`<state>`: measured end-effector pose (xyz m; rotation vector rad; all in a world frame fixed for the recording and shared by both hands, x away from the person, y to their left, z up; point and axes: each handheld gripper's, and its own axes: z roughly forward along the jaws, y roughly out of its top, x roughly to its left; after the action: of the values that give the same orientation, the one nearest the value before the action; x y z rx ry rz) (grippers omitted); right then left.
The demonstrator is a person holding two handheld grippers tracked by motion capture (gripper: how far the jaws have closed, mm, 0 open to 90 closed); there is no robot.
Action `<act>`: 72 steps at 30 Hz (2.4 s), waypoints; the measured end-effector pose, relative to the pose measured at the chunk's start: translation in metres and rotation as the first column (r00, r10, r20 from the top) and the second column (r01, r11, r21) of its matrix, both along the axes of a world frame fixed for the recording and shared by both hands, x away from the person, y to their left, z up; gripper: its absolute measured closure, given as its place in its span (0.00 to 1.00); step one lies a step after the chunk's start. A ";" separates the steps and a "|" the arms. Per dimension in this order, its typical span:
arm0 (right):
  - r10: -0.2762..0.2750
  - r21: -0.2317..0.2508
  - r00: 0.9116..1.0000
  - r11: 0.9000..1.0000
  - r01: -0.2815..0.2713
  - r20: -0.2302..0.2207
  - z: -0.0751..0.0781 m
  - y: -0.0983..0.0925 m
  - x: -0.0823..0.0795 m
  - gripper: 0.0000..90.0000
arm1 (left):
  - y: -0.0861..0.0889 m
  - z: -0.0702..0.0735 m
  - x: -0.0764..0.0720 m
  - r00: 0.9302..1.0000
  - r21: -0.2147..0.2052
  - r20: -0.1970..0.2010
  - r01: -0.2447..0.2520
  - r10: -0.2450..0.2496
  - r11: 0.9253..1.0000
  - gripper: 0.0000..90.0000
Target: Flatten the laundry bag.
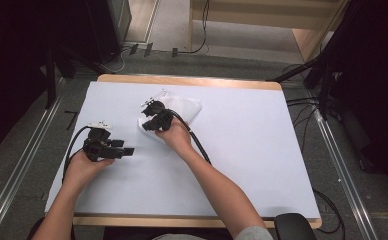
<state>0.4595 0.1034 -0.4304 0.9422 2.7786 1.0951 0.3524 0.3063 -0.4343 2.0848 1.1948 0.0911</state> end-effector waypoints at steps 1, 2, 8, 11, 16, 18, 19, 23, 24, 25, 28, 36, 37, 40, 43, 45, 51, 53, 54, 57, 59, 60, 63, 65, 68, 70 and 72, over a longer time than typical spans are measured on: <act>0.006 0.005 1.000 1.000 -0.006 -0.003 0.001 -0.001 0.000 0.97 | 0.000 0.000 0.000 1.000 0.000 0.001 0.000 0.000 1.000 0.40; 0.006 0.001 1.000 1.000 -0.006 0.000 0.001 -0.001 0.000 0.97 | 0.000 0.000 0.000 1.000 0.001 0.001 0.001 -0.001 1.000 0.40; 0.012 0.004 1.000 1.000 -0.012 -0.008 0.003 -0.004 -0.001 0.97 | 0.000 0.000 0.000 1.000 0.004 0.003 0.001 -0.001 1.000 0.40; 0.021 0.015 1.000 1.000 -0.021 -0.001 0.009 -0.007 -0.003 0.97 | -0.001 -0.001 0.001 1.000 0.006 0.000 0.001 -0.001 1.000 0.40; 0.025 -0.005 0.999 1.000 -0.025 0.027 0.015 -0.011 -0.007 0.99 | -0.003 0.000 0.001 1.000 0.009 0.005 0.005 -0.005 1.000 0.41; 0.015 0.011 0.999 1.000 -0.015 0.030 0.019 -0.017 -0.009 0.99 | -0.003 0.000 0.001 1.000 0.009 0.007 0.005 -0.005 1.000 0.41; 0.011 0.019 0.999 1.000 -0.012 0.036 0.021 -0.020 -0.010 0.99 | -0.003 0.000 0.001 1.000 0.010 0.009 0.002 -0.003 1.000 0.41; 0.002 0.044 0.999 0.999 -0.004 0.050 0.025 -0.032 -0.017 0.99 | -0.005 0.002 0.001 1.000 0.009 0.019 -0.002 0.002 1.000 0.43; -0.002 0.049 0.999 0.999 -0.001 0.052 0.026 -0.036 -0.019 0.99 | -0.005 0.002 0.001 1.000 0.017 0.030 0.002 -0.003 1.000 0.43; -0.005 0.058 0.998 0.998 0.001 0.056 0.027 -0.039 -0.021 0.98 | -0.007 0.003 0.001 0.999 0.014 0.039 0.004 -0.005 1.000 0.43; -0.016 0.076 0.998 0.997 0.011 0.068 0.029 -0.050 -0.026 0.98 | -0.010 0.004 0.001 0.999 0.022 0.051 0.009 -0.010 1.000 0.45; -0.040 0.103 0.995 0.994 0.031 0.087 0.031 -0.070 -0.035 0.99 | -0.021 0.004 0.010 0.999 -0.007 0.033 0.008 -0.008 1.000 0.64; -0.043 0.104 0.995 0.994 0.034 0.087 0.031 -0.072 -0.036 0.99 | -0.023 0.004 0.011 0.999 -0.009 0.033 0.002 -0.002 1.000 0.72; -0.043 0.099 0.995 0.994 0.035 0.085 0.030 -0.076 -0.036 0.99 | -0.027 0.008 0.014 0.999 -0.031 0.052 0.005 -0.003 1.000 0.90; -0.051 0.101 0.995 0.994 0.042 0.090 0.030 -0.079 -0.038 0.99 | -0.035 0.009 0.016 0.997 -0.002 0.069 0.033 -0.033 0.999 1.00; -0.053 0.100 0.994 0.994 0.044 0.095 0.031 -0.083 -0.038 0.99 | -0.041 0.009 0.018 0.997 -0.007 0.070 0.046 -0.045 0.999 1.00; -0.083 0.107 0.993 0.992 0.073 0.090 0.029 -0.097 -0.039 0.99 | -0.059 0.007 0.033 0.995 -0.017 0.091 0.047 -0.045 0.999 1.00; -0.085 0.105 0.992 0.992 0.076 0.092 0.029 -0.099 -0.039 0.99 | -0.065 0.001 0.038 0.996 -0.006 0.077 0.040 -0.040 0.999 1.00; -0.092 0.106 0.991 0.991 0.082 0.094 0.029 -0.103 -0.040 0.99 | -0.068 -0.005 0.041 0.997 0.014 0.054 0.050 -0.051 0.999 1.00; -0.101 0.110 0.991 0.990 0.091 0.092 0.029 -0.109 -0.042 0.99 | -0.068 -0.012 0.044 0.998 0.035 0.025 0.054 -0.055 0.998 1.00; -0.105 0.109 0.990 0.990 0.094 0.098 0.028 -0.112 -0.042 0.99 | -0.069 -0.014 0.045 0.998 0.039 0.016 0.056 -0.057 0.998 1.00; -0.105 0.109 0.990 0.990 0.094 0.098 0.028 -0.112 -0.042 0.99 | -0.069 -0.016 0.046 0.998 0.054 0.016 0.055 -0.056 0.997 1.00; -0.114 0.112 0.989 0.988 0.103 0.097 0.027 -0.117 -0.043 0.99 | -0.070 -0.019 0.047 0.998 0.066 0.005 0.063 -0.063 0.996 1.00; -0.123 0.117 0.988 0.987 0.111 0.098 0.028 -0.123 -0.046 0.99 | -0.071 -0.021 0.048 0.997 0.061 0.002 0.072 -0.072 0.996 1.00; -0.125 0.115 0.987 0.987 0.113 0.103 0.028 -0.129 -0.049 0.99 | -0.070 -0.022 0.047 0.997 0.054 0.008 0.079 -0.080 0.995 1.00; -0.135 0.118 0.985 0.985 0.123 0.102 0.028 -0.134 -0.050 0.99 | -0.070 -0.022 0.046 0.997 0.051 0.012 0.078 -0.078 0.996 1.00; -0.142 0.123 0.985 0.984 0.130 0.098 0.028 -0.139 -0.052 0.99 | -0.070 -0.023 0.045 0.997 0.049 0.018 0.076 -0.077 0.996 0.99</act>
<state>0.4072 -0.0351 -0.4028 1.0344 2.5481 1.2574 0.3977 0.2363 -0.4568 2.1644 1.1096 0.1055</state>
